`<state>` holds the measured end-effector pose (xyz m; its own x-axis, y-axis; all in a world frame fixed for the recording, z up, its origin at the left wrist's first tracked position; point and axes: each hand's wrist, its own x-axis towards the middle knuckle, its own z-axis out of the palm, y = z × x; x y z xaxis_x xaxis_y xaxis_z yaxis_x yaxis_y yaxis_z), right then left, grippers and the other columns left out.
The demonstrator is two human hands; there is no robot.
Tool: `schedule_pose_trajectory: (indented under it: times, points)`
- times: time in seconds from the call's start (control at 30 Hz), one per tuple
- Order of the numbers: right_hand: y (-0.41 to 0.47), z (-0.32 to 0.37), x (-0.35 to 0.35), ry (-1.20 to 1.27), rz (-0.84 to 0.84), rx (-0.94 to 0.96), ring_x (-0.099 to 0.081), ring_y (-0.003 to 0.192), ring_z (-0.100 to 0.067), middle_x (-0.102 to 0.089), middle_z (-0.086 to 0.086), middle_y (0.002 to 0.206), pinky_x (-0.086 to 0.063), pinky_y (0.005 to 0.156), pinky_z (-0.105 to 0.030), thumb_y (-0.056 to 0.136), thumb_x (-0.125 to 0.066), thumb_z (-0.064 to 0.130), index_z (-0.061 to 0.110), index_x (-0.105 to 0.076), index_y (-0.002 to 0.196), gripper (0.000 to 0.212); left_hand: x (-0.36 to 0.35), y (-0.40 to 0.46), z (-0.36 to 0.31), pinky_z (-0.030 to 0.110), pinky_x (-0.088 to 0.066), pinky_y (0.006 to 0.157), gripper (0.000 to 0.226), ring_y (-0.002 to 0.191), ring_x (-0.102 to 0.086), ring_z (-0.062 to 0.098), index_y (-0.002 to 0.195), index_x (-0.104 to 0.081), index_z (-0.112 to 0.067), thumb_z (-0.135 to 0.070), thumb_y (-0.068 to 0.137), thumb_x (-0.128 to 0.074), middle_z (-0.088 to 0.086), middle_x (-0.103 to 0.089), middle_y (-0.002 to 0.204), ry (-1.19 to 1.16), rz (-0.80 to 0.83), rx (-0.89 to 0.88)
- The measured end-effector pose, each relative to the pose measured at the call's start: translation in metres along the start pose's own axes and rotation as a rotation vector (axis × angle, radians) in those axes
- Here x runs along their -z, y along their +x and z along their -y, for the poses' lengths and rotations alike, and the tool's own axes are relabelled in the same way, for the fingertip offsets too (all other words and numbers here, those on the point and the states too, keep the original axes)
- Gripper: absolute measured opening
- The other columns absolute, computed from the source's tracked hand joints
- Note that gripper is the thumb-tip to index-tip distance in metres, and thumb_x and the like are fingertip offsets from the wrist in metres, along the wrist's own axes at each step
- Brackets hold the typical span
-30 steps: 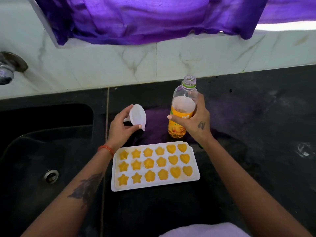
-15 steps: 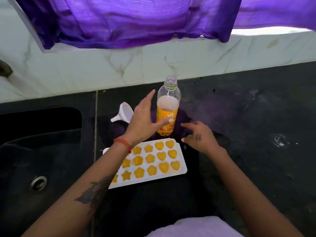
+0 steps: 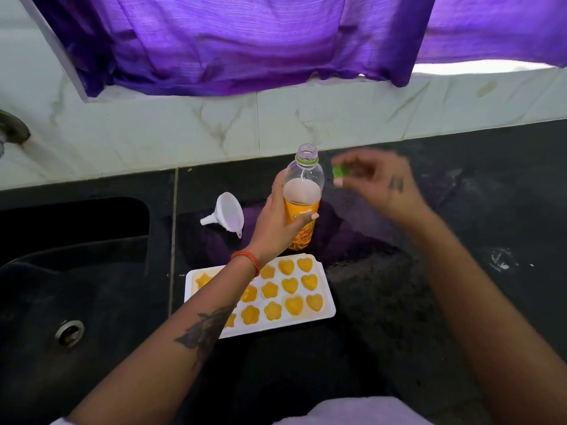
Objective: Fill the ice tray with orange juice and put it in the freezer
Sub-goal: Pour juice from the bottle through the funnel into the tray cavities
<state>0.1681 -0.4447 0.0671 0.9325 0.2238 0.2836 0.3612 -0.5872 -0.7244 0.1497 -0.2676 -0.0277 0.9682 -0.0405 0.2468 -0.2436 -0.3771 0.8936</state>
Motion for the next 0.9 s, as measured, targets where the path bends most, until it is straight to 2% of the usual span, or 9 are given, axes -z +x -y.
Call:
schedule_pose_trajectory:
  times: [0.07,0.13,0.2,0.3,0.5,0.63,0.7,0.8,0.9]
  points:
    - [0.021,0.035,0.019,-0.086,0.040,0.194,-0.060,0.081,0.000,-0.067,0.006,0.095,-0.044,0.075,-0.004,0.075,-0.074,0.016,0.017,-0.069,0.106,0.031,-0.001,0.000,0.001,0.047,-0.048,0.099,0.085,0.127,-0.045,0.021,0.140,-0.011,-0.046,-0.033,0.080,-0.070,0.001,-0.037,0.146,-0.006,-0.002,0.001]
    - [0.039,0.057,0.026,-0.252,0.176,0.319,-0.060,0.083,-0.002,-0.067,0.005,0.100,-0.047,0.077,-0.010,0.079,-0.072,0.018,0.017,-0.068,0.109,0.031,0.000,0.000,0.002,0.046,-0.049,0.098,0.085,0.126,-0.046,0.021,0.142,-0.011,-0.043,-0.031,0.082,-0.070,0.002,-0.037,0.146,-0.005,0.003,0.006]
    - [0.052,0.067,0.024,-0.436,0.313,0.385,-0.060,0.086,-0.008,-0.068,-0.003,0.108,-0.048,0.078,-0.019,0.082,-0.069,0.017,0.016,-0.067,0.112,0.030,0.001,0.001,0.004,0.046,-0.049,0.098,0.085,0.126,-0.046,0.022,0.143,-0.011,-0.040,-0.032,0.082,-0.069,0.003,-0.036,0.146,-0.013,0.018,0.012]
    - [0.060,0.069,0.015,-0.554,0.460,0.415,-0.056,0.082,-0.007,-0.068,-0.006,0.111,-0.042,0.076,-0.019,0.084,-0.066,0.015,0.014,-0.066,0.113,0.029,0.001,-0.001,0.002,0.042,-0.050,0.097,0.081,0.125,-0.046,0.021,0.137,-0.010,-0.050,-0.036,0.083,-0.068,0.003,-0.036,0.145,-0.018,0.023,0.010]
    - [0.068,0.071,0.007,-0.711,0.517,0.532,-0.064,0.093,-0.022,-0.069,-0.008,0.111,-0.047,0.084,-0.029,0.087,-0.061,0.015,0.014,-0.065,0.115,0.028,0.007,0.006,0.004,0.039,-0.049,0.097,0.084,0.123,-0.048,0.020,0.143,-0.017,-0.036,-0.032,0.080,-0.072,-0.001,-0.041,0.140,-0.053,0.066,0.063]
    - [0.070,0.072,0.009,-0.766,0.552,0.592,-0.063,0.093,-0.022,-0.069,-0.007,0.110,-0.049,0.087,-0.033,0.088,-0.060,0.019,0.015,-0.065,0.115,0.028,0.012,0.012,0.000,0.025,-0.050,0.088,0.078,0.117,-0.051,0.016,0.139,-0.028,-0.035,-0.036,0.077,-0.075,-0.001,-0.046,0.136,-0.063,0.036,0.080]
    - [0.070,0.069,0.007,-0.812,0.521,0.590,-0.063,0.091,-0.024,-0.069,-0.010,0.107,-0.049,0.084,-0.033,0.090,-0.056,0.028,0.011,-0.063,0.115,0.031,0.011,0.012,-0.002,0.025,-0.050,0.086,0.075,0.116,-0.052,0.017,0.138,-0.031,-0.032,-0.034,0.077,-0.075,0.001,-0.047,0.135,-0.060,0.011,0.086]
    - [0.070,0.062,-0.001,-0.903,0.428,0.533,-0.060,0.078,-0.027,-0.067,-0.016,0.091,-0.040,0.069,-0.028,0.091,-0.042,0.050,0.003,-0.064,0.102,0.053,0.010,0.011,-0.002,0.029,-0.051,0.088,0.073,0.115,-0.053,0.018,0.136,-0.035,-0.029,-0.035,0.076,-0.076,0.002,-0.050,0.132,-0.048,0.001,0.090]
    - [0.069,0.060,0.002,-0.856,0.455,0.420,-0.058,0.069,-0.024,-0.067,-0.015,0.083,-0.038,0.061,-0.026,0.081,-0.034,0.067,0.002,-0.066,0.092,0.073,0.010,0.011,-0.002,0.023,-0.048,0.085,0.074,0.115,-0.053,0.017,0.136,-0.034,-0.030,-0.037,0.076,-0.076,0.002,-0.049,0.133,-0.042,0.021,0.079]
